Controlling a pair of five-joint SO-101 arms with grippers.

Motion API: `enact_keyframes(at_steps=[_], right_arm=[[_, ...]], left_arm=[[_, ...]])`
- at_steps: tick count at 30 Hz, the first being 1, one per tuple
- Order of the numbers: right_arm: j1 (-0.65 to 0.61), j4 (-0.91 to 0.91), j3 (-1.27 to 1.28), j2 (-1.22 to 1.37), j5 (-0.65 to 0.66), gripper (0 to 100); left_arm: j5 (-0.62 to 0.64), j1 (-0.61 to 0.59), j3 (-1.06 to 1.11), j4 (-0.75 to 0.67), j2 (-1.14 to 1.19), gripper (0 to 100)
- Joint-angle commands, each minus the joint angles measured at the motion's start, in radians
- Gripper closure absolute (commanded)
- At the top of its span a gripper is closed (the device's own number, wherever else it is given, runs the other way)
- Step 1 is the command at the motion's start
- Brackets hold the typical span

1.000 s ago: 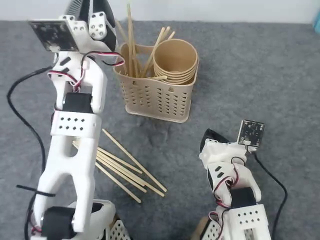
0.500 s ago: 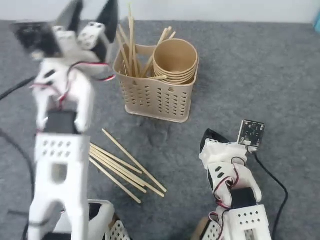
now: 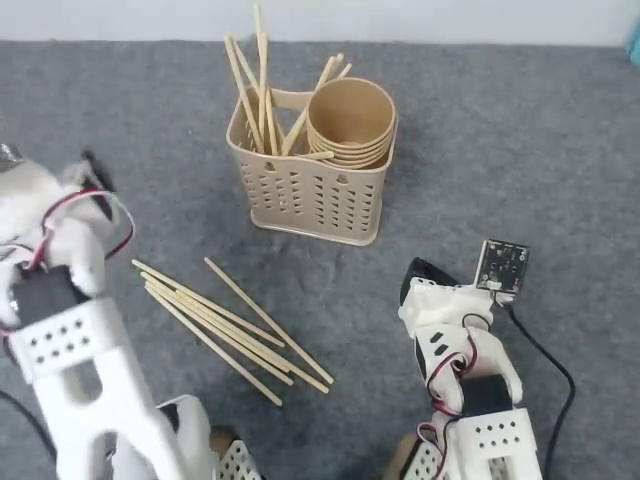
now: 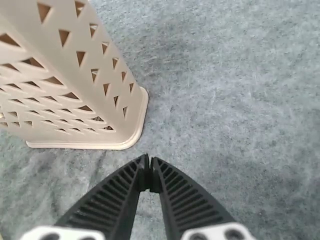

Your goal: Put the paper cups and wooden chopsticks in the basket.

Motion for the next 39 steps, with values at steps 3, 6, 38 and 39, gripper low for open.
enact_keyframes(at_steps=[3,6,38,39], right_arm=[[0.010,0.007,0.020,-0.016,0.015,99.1],[0.010,0.007,0.020,-0.016,0.015,99.1],[0.008,0.008,0.020,-0.016,0.015,99.1],[0.008,0.012,0.020,-0.016,0.015,99.1]], left_arm=[[0.017,-0.081,0.114,0.005,0.209,85],[0.095,-0.089,0.108,-0.012,0.365,85],[0.164,-0.002,-0.189,0.140,0.947,85],[0.164,-0.002,-0.188,0.140,0.947,85]])
